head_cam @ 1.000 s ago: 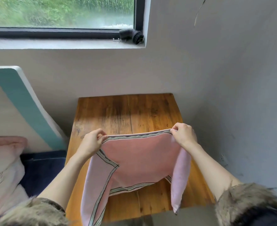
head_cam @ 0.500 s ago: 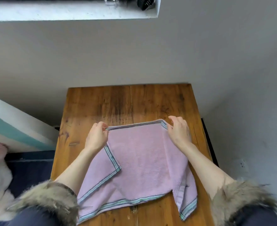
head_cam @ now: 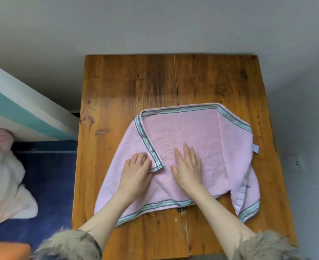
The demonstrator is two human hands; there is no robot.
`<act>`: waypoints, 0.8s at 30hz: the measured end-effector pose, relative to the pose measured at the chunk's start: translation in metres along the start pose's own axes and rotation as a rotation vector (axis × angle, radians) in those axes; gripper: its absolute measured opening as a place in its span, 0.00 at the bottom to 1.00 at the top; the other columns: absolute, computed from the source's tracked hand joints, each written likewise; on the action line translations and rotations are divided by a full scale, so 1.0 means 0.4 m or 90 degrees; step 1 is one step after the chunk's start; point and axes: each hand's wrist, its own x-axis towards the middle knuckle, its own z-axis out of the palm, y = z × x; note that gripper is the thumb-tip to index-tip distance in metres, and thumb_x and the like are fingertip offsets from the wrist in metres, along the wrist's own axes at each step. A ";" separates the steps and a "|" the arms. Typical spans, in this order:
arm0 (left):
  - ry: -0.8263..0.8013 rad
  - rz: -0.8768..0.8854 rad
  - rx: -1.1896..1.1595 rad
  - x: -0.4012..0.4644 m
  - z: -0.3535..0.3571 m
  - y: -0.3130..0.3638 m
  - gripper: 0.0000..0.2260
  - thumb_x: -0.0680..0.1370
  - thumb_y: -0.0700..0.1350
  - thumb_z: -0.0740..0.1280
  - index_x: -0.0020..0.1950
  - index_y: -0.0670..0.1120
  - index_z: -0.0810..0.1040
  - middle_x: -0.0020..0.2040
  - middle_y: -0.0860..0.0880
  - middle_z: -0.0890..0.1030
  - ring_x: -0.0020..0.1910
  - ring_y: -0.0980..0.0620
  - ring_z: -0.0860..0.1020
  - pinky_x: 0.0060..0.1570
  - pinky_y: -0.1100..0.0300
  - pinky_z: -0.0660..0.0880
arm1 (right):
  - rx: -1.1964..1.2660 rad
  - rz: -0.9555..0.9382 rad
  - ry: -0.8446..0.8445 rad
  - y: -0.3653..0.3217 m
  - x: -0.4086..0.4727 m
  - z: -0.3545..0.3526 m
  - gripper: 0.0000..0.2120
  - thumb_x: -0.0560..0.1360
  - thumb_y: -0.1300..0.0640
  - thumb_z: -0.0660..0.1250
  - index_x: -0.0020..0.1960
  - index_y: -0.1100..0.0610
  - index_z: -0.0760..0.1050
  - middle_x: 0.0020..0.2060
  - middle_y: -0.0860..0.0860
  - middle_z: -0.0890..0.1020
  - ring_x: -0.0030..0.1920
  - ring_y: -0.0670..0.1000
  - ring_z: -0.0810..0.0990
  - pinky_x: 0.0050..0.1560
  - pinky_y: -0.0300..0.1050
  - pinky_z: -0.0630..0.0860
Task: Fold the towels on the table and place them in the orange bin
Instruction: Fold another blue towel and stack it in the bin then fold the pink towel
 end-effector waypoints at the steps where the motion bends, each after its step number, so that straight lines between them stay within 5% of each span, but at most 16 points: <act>1: 0.005 0.001 -0.033 -0.003 -0.004 -0.005 0.08 0.68 0.49 0.62 0.42 0.45 0.71 0.51 0.46 0.76 0.48 0.44 0.73 0.39 0.53 0.73 | 0.005 0.012 0.003 -0.007 -0.004 0.008 0.29 0.78 0.50 0.58 0.76 0.49 0.51 0.77 0.52 0.44 0.76 0.54 0.42 0.73 0.58 0.46; 7: 0.110 -0.207 -0.340 -0.003 -0.129 -0.118 0.05 0.77 0.40 0.64 0.49 0.43 0.79 0.43 0.48 0.81 0.42 0.47 0.78 0.42 0.57 0.72 | -0.008 0.060 -0.015 -0.039 -0.013 0.003 0.30 0.78 0.50 0.58 0.77 0.50 0.50 0.77 0.52 0.44 0.76 0.54 0.42 0.74 0.56 0.51; 12: 0.215 -0.342 -0.323 -0.015 -0.251 -0.289 0.09 0.79 0.43 0.61 0.54 0.42 0.78 0.46 0.46 0.81 0.44 0.50 0.77 0.44 0.57 0.70 | -0.036 0.060 -0.037 -0.097 -0.010 0.004 0.32 0.78 0.47 0.59 0.77 0.49 0.48 0.77 0.52 0.43 0.76 0.56 0.42 0.72 0.61 0.53; 16: 0.250 -0.435 -0.238 -0.006 -0.243 -0.367 0.16 0.78 0.42 0.61 0.66 0.41 0.70 0.60 0.41 0.74 0.56 0.42 0.73 0.55 0.50 0.69 | -0.062 0.018 -0.049 -0.158 -0.006 0.025 0.36 0.76 0.43 0.61 0.77 0.48 0.47 0.77 0.51 0.41 0.76 0.55 0.38 0.71 0.66 0.49; 20: 0.196 -0.320 -0.114 -0.023 -0.168 -0.303 0.23 0.76 0.42 0.65 0.70 0.42 0.65 0.68 0.39 0.66 0.67 0.38 0.64 0.62 0.41 0.66 | -0.114 -0.018 -0.070 -0.197 -0.007 0.055 0.40 0.73 0.38 0.61 0.77 0.45 0.43 0.76 0.51 0.37 0.75 0.56 0.34 0.70 0.69 0.43; 24: -0.023 -0.189 -0.056 -0.037 -0.057 -0.248 0.29 0.76 0.59 0.57 0.76 0.54 0.56 0.78 0.45 0.46 0.76 0.42 0.43 0.69 0.39 0.39 | -0.155 -0.031 -0.087 -0.208 -0.005 0.079 0.47 0.69 0.31 0.61 0.76 0.44 0.36 0.75 0.51 0.32 0.74 0.57 0.31 0.68 0.72 0.41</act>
